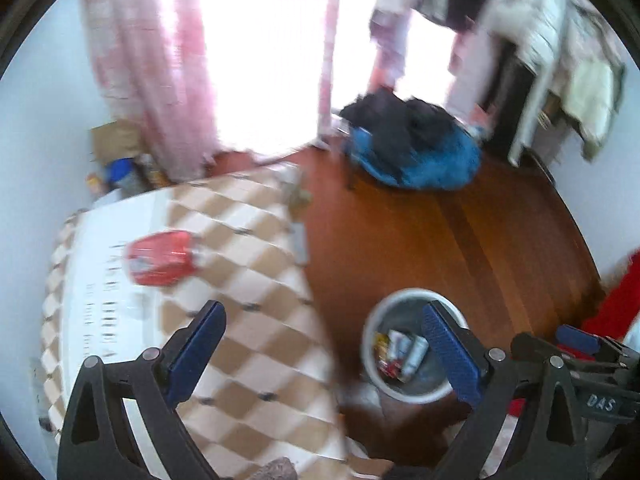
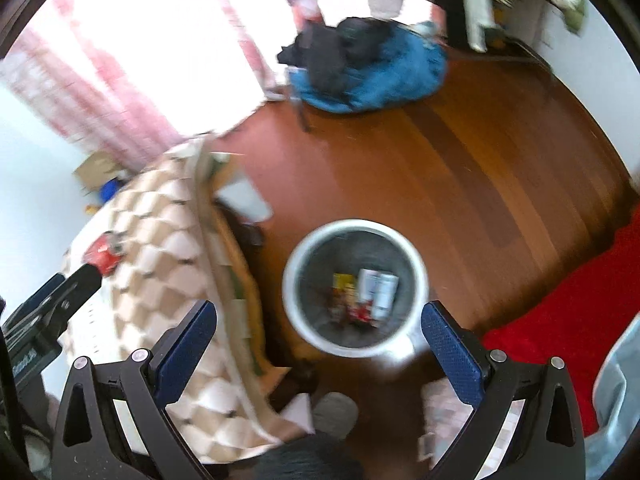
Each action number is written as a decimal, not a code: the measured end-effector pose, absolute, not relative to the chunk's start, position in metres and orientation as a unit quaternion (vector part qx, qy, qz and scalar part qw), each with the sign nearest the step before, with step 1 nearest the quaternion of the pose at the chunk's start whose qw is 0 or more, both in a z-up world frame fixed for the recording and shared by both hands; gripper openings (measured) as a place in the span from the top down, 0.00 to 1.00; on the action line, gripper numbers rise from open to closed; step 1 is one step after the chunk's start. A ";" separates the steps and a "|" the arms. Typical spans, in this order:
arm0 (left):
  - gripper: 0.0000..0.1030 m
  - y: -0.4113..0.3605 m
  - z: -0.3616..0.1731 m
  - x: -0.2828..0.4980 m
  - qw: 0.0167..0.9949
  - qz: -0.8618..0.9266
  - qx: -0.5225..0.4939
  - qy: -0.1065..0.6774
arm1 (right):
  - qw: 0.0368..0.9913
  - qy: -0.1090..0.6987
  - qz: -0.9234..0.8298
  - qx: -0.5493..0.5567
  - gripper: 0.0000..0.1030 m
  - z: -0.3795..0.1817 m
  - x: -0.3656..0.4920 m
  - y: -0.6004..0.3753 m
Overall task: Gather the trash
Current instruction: 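Move both open tools back toward the table, then grasp the red Coca-Cola can with the right tool while the left tool grasps the clear plastic cup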
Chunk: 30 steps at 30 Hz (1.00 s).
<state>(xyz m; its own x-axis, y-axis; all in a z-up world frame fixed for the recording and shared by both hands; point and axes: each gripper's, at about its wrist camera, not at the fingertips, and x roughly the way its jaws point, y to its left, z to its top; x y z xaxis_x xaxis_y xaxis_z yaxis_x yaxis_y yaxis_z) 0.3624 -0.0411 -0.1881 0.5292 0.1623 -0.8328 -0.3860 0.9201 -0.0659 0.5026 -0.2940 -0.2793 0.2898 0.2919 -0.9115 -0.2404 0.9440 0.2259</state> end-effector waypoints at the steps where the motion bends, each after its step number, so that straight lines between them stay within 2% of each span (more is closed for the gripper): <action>1: 0.03 -0.026 -0.187 0.355 0.865 0.178 -0.123 0.453 | 0.801 0.569 0.182 0.017 0.00 -0.273 0.500 -0.277; 7: 0.03 0.088 -0.224 0.303 0.827 0.301 -0.160 0.448 | 0.771 0.558 0.291 -0.095 0.00 -0.260 0.485 -0.130; 14: 0.03 0.200 -0.321 0.255 0.751 0.386 -0.215 0.491 | 0.701 0.540 0.371 -0.280 0.00 -0.303 0.481 0.053; 24: 0.03 0.256 -0.372 0.240 0.719 0.406 -0.242 0.509 | 0.583 0.452 0.406 -0.540 0.00 -0.396 0.458 0.226; 29: 0.03 0.263 -0.377 0.240 0.720 0.400 -0.239 0.514 | 0.545 0.473 0.411 -0.557 0.00 -0.430 0.466 0.253; 30: 0.03 0.264 -0.377 0.241 0.719 0.398 -0.238 0.516 | 0.541 0.483 0.412 -0.551 0.04 -0.436 0.470 0.256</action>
